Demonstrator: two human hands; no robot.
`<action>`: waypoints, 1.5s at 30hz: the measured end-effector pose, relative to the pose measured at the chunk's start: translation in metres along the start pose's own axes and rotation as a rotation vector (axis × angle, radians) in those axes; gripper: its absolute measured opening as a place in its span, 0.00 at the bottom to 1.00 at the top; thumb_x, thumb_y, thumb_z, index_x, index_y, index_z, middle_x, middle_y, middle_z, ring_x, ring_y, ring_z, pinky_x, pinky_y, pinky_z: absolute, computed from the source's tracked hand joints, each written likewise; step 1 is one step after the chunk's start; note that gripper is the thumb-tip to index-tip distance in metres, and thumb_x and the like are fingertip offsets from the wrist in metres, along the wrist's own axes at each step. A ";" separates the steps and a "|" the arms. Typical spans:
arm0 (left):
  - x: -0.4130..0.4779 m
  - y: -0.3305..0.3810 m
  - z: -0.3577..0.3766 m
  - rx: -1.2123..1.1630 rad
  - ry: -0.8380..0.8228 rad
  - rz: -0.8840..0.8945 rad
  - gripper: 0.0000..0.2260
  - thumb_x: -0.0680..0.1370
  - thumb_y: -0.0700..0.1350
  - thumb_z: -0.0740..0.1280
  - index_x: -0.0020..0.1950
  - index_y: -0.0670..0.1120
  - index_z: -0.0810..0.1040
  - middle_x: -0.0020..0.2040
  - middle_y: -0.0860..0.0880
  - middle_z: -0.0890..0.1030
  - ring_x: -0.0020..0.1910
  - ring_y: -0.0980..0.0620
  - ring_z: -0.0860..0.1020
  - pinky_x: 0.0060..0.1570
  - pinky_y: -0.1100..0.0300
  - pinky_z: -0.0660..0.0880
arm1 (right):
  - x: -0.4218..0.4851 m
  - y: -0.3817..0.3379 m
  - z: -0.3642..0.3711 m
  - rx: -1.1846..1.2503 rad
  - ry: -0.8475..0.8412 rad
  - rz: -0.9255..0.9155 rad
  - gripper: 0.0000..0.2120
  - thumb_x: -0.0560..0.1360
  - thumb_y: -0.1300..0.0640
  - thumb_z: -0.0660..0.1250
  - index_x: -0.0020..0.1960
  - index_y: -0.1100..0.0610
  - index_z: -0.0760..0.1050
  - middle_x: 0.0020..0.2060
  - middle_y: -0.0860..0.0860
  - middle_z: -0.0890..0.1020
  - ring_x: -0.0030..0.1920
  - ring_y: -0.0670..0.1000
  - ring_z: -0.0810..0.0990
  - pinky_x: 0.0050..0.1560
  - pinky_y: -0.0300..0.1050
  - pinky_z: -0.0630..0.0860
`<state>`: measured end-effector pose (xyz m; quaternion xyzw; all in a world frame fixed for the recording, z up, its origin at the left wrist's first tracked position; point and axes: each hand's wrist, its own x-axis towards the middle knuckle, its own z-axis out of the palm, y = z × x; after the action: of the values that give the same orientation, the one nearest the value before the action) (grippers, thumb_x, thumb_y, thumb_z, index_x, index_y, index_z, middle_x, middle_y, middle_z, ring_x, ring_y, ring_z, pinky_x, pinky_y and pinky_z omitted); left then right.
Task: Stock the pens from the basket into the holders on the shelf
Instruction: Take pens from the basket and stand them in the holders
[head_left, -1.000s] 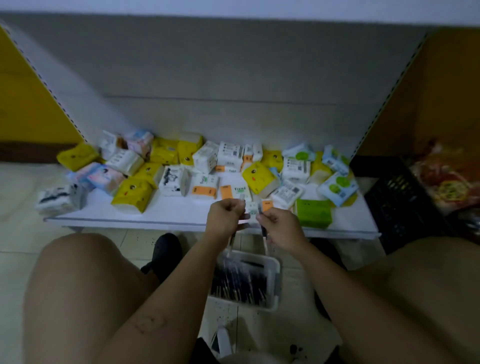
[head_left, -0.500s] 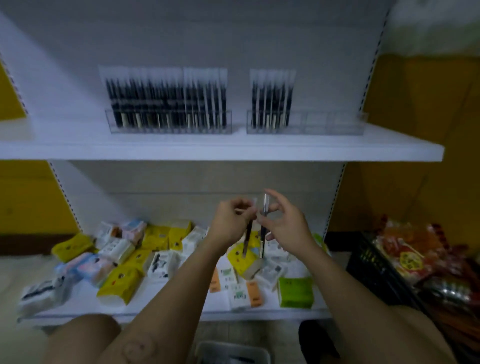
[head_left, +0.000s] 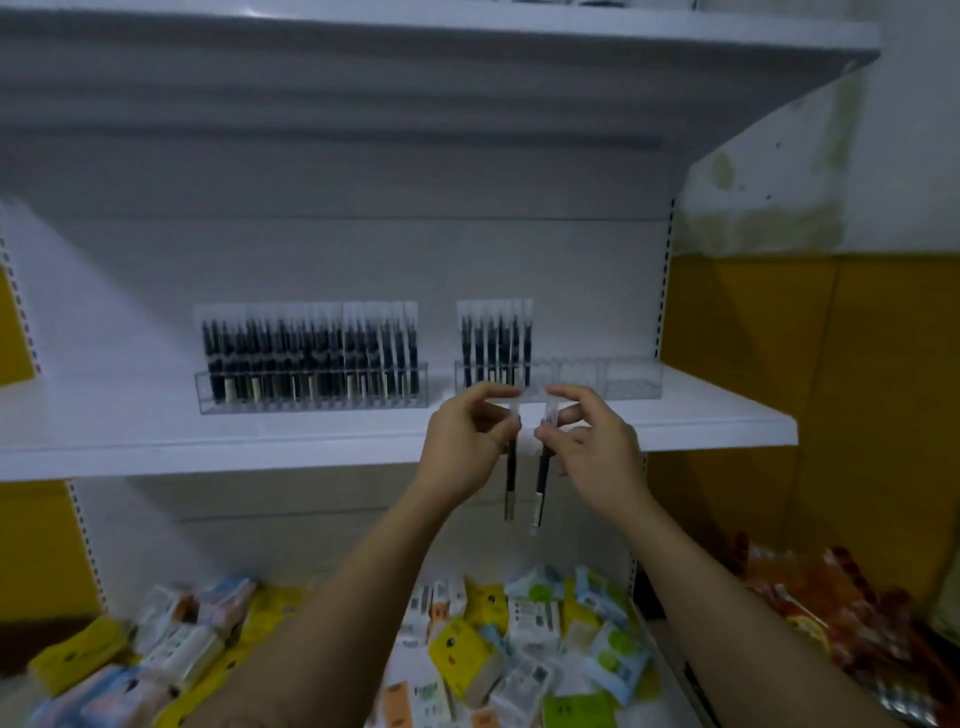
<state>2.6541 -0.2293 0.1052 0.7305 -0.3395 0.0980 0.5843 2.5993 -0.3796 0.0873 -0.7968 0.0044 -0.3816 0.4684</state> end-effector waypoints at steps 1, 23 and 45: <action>0.007 0.006 0.000 -0.002 -0.001 0.009 0.11 0.77 0.41 0.69 0.58 0.51 0.78 0.47 0.49 0.83 0.46 0.52 0.82 0.49 0.49 0.81 | 0.006 -0.003 -0.004 -0.003 0.010 -0.005 0.19 0.74 0.57 0.72 0.60 0.41 0.72 0.41 0.45 0.79 0.35 0.46 0.81 0.33 0.42 0.80; 0.180 0.035 0.000 0.183 0.132 0.300 0.11 0.75 0.43 0.71 0.57 0.52 0.79 0.47 0.56 0.80 0.44 0.63 0.79 0.40 0.73 0.75 | 0.191 0.000 -0.010 -0.013 0.161 -0.123 0.17 0.72 0.57 0.74 0.55 0.45 0.71 0.43 0.50 0.80 0.43 0.54 0.82 0.42 0.57 0.81; 0.210 0.005 0.009 0.253 0.217 0.325 0.10 0.76 0.45 0.71 0.57 0.53 0.80 0.42 0.58 0.81 0.43 0.65 0.79 0.40 0.76 0.70 | 0.185 0.038 0.016 -0.477 -0.099 -0.172 0.29 0.75 0.53 0.70 0.70 0.35 0.62 0.43 0.42 0.79 0.40 0.44 0.78 0.44 0.44 0.77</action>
<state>2.8060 -0.3176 0.2199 0.7188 -0.3730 0.3104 0.4978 2.7535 -0.4567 0.1666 -0.9000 0.0035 -0.3689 0.2323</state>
